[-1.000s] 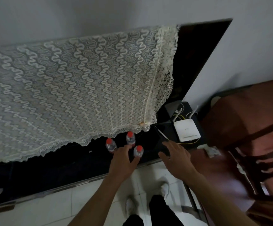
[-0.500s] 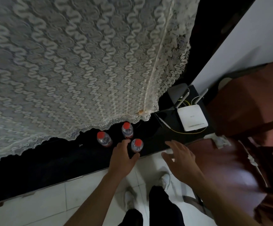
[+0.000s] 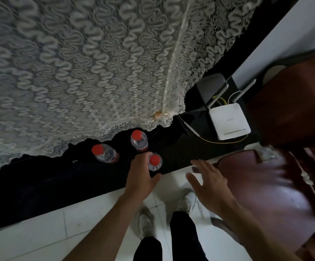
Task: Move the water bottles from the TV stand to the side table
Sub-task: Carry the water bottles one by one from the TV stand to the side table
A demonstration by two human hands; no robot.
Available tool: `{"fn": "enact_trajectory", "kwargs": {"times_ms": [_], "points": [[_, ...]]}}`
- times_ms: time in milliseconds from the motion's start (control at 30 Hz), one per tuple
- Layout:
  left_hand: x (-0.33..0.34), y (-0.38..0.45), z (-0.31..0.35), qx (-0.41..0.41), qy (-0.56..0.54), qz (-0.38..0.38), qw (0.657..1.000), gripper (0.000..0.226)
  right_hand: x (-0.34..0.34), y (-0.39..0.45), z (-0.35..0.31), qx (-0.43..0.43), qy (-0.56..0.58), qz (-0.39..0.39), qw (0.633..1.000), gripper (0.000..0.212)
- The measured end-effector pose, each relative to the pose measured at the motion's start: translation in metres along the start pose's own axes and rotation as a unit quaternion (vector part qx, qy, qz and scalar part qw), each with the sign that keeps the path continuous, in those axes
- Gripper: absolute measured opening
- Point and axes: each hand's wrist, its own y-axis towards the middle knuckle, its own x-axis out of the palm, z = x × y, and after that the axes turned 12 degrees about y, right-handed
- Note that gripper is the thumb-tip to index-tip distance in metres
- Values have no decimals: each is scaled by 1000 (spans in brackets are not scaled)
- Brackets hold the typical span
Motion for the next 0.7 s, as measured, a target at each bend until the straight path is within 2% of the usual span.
{"fn": "enact_trajectory", "kwargs": {"times_ms": [167, 333, 400, 533, 700], "points": [[19, 13, -5, -8, -21, 45, 999, 58, 8, 17, 7, 6, -6, -15, 1000, 74], [32, 16, -9, -20, -54, 74, 996, 50, 11, 22, 15, 9, -4, -9, 1000, 54], [32, 16, -7, -23, -59, 89, 994, 46, 9, 22, 15, 12, -2, -13, 1000, 55], [30, 15, -6, -29, -51, 100, 993, 44, 0, 22, 14, 19, -1, -17, 1000, 69], [19, 6, 0, -22, -61, 99, 993, 49, -6, 23, 14, 15, 0, -21, 1000, 65]]}}
